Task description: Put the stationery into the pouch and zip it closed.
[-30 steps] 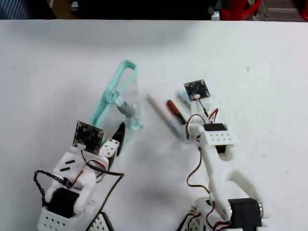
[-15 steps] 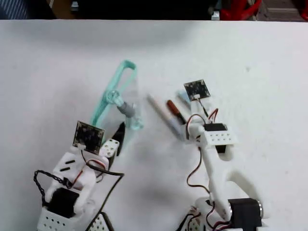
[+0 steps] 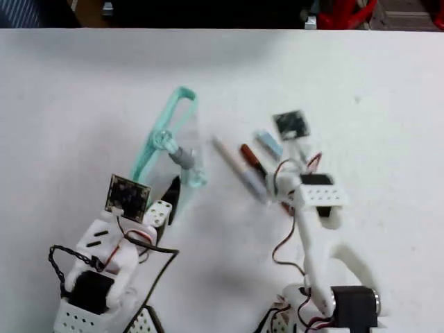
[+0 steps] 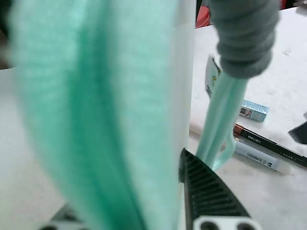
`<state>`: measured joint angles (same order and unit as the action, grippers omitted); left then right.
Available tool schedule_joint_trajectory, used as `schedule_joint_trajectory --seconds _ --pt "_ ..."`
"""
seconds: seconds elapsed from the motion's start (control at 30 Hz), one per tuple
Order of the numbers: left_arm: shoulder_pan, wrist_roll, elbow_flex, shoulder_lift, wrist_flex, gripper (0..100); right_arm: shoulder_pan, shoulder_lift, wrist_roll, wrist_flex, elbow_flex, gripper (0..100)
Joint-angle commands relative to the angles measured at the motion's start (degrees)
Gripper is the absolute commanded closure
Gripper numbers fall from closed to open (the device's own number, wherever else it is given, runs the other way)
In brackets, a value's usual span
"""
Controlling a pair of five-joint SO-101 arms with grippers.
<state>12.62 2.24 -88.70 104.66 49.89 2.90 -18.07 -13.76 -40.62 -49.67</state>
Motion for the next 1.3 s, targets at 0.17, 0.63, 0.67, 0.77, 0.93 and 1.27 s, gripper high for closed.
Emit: schedule_joint_trajectory --seconds 0.17,0.63,0.67,0.77,0.93,1.27 --pt "0.9 0.4 -0.1 -0.1 -1.3 85 -0.5 10.1 -1.7 -13.0 27.3 80.0" --pt "3.6 0.4 -1.0 -0.1 -1.2 85 5.7 47.0 -14.1 -26.0 63.8 82.2" --pt "3.6 0.4 -0.9 -0.1 -1.2 85 5.5 49.2 -14.2 -26.7 65.5 82.2" --pt "3.6 0.4 -0.8 -0.1 -1.2 85 5.3 54.4 -14.2 -28.4 70.8 82.2" --pt "3.6 0.4 -0.9 -0.1 -1.2 85 5.7 60.4 -14.3 -31.2 79.9 85.1" --pt "3.6 0.4 -1.0 -0.1 -1.2 85 3.2 59.4 -13.7 -47.6 98.7 98.1"
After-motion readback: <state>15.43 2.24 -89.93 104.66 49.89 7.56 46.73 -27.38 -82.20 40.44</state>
